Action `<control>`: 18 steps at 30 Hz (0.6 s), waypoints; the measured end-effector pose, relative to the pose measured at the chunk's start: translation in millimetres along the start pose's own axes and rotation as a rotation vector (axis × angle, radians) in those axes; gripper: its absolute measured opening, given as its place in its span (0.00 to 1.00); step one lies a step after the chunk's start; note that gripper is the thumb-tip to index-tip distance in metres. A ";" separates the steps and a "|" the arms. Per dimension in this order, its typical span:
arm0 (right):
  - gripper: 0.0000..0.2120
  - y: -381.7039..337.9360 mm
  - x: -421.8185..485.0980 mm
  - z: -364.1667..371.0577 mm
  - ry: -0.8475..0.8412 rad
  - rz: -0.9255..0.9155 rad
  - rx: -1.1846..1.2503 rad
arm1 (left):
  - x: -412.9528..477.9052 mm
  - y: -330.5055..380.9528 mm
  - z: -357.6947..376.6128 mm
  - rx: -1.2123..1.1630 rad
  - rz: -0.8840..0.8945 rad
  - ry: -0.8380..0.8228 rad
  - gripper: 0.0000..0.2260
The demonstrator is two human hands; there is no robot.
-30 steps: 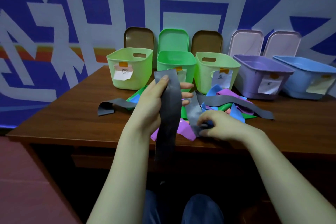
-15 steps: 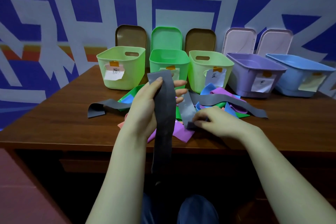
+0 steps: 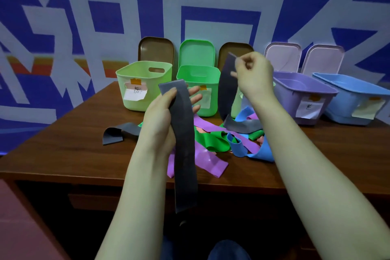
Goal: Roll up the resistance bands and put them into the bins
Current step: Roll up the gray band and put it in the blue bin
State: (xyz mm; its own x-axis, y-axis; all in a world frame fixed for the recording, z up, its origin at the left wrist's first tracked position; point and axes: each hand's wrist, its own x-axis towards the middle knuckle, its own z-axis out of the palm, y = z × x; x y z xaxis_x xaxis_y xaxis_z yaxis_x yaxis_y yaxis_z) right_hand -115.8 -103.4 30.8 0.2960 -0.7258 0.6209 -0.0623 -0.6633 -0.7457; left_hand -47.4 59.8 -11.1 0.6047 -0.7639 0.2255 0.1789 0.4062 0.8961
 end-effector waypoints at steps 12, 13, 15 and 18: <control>0.05 -56.3 0.7 3.1 0.124 -0.261 0.262 | 18.2 27.8 -15.6 -0.068 0.091 0.099 0.16; 0.04 -61.0 0.3 2.1 0.088 -0.260 0.331 | 21.3 29.5 -16.9 -0.059 0.108 0.136 0.16; 0.04 -71.0 -1.4 -1.2 0.034 -0.284 0.425 | 28.9 28.8 -14.7 -0.029 0.161 0.218 0.15; 0.04 -90.7 -9.7 -8.6 -0.009 -0.365 0.463 | 34.5 27.1 -17.3 -0.054 0.295 0.385 0.13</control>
State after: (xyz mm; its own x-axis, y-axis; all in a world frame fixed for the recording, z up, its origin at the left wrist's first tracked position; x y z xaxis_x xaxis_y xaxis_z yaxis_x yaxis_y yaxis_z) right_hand -121.3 -37.8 94.6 0.2281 -0.4626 0.8567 0.4673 -0.7200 -0.5131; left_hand -8.3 53.1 14.3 0.8769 -0.3755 0.3002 -0.0097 0.6104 0.7920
